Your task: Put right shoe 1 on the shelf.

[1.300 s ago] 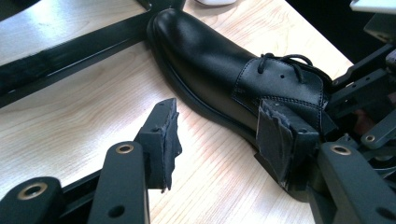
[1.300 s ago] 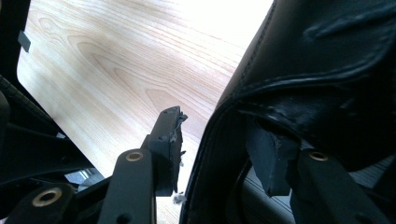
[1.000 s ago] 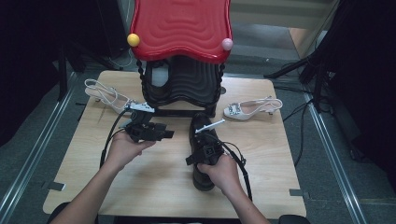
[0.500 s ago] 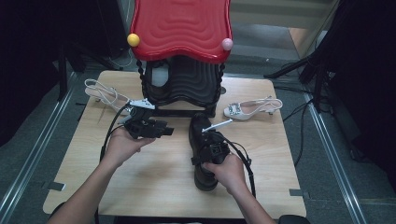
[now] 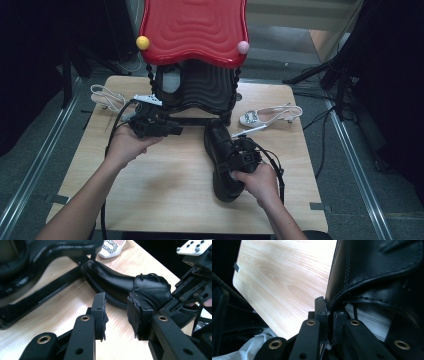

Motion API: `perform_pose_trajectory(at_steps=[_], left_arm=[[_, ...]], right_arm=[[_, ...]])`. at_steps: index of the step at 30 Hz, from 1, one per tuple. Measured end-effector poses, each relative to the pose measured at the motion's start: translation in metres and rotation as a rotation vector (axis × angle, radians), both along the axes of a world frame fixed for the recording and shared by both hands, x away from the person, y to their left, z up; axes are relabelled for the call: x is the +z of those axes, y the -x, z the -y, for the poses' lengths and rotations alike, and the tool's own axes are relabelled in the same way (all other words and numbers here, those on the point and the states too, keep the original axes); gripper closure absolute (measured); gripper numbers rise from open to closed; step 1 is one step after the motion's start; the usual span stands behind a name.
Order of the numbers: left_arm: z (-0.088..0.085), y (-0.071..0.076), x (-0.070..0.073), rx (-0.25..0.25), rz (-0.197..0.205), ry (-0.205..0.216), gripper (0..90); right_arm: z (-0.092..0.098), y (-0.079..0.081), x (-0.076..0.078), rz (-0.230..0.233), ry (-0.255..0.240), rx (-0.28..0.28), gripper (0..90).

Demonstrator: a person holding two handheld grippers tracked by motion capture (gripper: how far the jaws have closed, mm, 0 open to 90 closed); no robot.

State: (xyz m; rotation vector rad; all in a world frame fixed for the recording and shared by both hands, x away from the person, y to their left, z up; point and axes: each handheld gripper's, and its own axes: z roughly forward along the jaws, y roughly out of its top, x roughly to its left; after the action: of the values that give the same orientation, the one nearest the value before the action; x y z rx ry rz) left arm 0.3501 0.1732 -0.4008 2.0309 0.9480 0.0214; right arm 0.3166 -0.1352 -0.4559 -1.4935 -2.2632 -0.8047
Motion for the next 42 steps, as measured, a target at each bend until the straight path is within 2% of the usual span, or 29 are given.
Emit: perform_pose_trajectory(at_steps=[3,7,11,14,20,27,30,35,40,42], left_arm=[[-0.002,-0.004,0.01,-0.001,0.007,0.008,69.4],[-0.003,-0.009,0.023,-0.002,0.029,-0.01,74.5],[-0.008,-0.015,0.033,-0.006,0.041,-0.008,84.1],[-0.013,-0.017,0.04,0.0,0.066,-0.007,89.5],[-0.016,-0.023,0.058,0.007,0.085,0.011,90.0],[-0.014,-0.031,0.087,0.008,0.129,0.001,90.0],[-0.012,-0.035,0.103,0.009,0.147,0.006,90.0],[-0.009,-0.045,0.127,0.022,0.173,-0.008,90.0],[-0.007,-0.054,0.144,0.039,0.196,-0.017,90.0],[-0.007,-0.059,0.149,0.048,0.192,-0.017,90.0]], right_arm=[[0.007,0.0,0.007,0.023,-0.007,-0.009,87.8],[0.014,-0.003,0.016,0.03,-0.03,-0.031,87.9],[0.018,-0.006,0.021,0.026,-0.077,-0.04,87.9],[0.017,-0.005,0.026,0.034,-0.088,-0.029,87.9],[0.015,-0.003,0.041,0.045,-0.127,-0.023,87.8],[0.013,0.0,0.058,0.063,-0.153,-0.003,87.8],[0.012,0.001,0.067,0.077,-0.157,0.004,87.8],[0.011,-0.001,0.08,0.105,-0.16,0.017,87.9],[0.009,-0.003,0.092,0.126,-0.179,0.017,87.9],[0.007,-0.006,0.098,0.137,-0.175,0.019,87.9]])
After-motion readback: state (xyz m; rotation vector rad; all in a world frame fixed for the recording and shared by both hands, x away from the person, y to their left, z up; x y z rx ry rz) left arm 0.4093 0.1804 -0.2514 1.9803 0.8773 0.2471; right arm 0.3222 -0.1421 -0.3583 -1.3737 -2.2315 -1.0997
